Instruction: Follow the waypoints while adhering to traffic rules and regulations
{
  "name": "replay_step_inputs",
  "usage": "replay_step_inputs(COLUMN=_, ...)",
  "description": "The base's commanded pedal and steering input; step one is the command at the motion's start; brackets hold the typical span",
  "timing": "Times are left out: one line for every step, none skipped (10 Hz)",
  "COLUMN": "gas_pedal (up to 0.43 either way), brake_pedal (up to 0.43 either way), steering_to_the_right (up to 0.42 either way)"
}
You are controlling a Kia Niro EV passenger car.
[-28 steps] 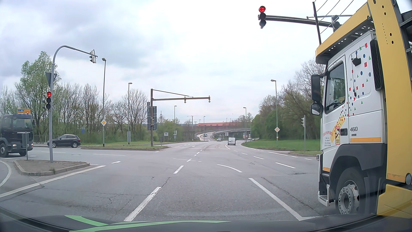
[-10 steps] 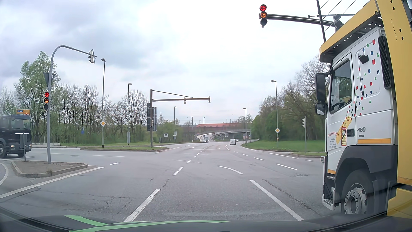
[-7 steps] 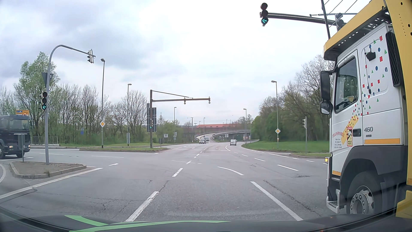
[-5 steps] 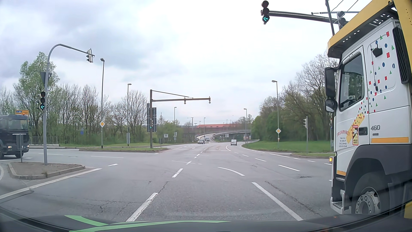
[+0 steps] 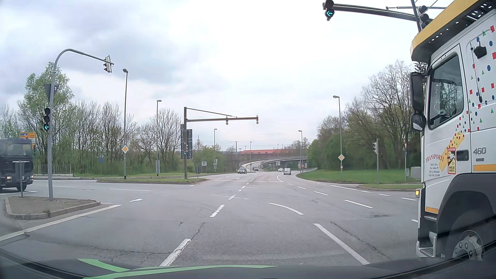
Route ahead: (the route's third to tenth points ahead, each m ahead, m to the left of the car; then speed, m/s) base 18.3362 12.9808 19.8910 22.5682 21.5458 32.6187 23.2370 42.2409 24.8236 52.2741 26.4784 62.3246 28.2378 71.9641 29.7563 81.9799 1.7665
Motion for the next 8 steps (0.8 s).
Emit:
replay_step_inputs(gas_pedal=0.248, brake_pedal=0.000, steering_to_the_right=-0.138)
replay_step_inputs(gas_pedal=0.268, brake_pedal=0.000, steering_to_the_right=-0.137)
replay_step_inputs(gas_pedal=0.268, brake_pedal=0.000, steering_to_the_right=-0.137)
replay_step_inputs(gas_pedal=0.268, brake_pedal=0.000, steering_to_the_right=-0.138)
replay_step_inputs(gas_pedal=0.268, brake_pedal=0.000, steering_to_the_right=-0.137)
replay_step_inputs(gas_pedal=0.268, brake_pedal=0.000, steering_to_the_right=-0.138)
replay_step_inputs(gas_pedal=0.268, brake_pedal=0.000, steering_to_the_right=-0.138)
replay_step_inputs(gas_pedal=0.268, brake_pedal=0.000, steering_to_the_right=-0.138)
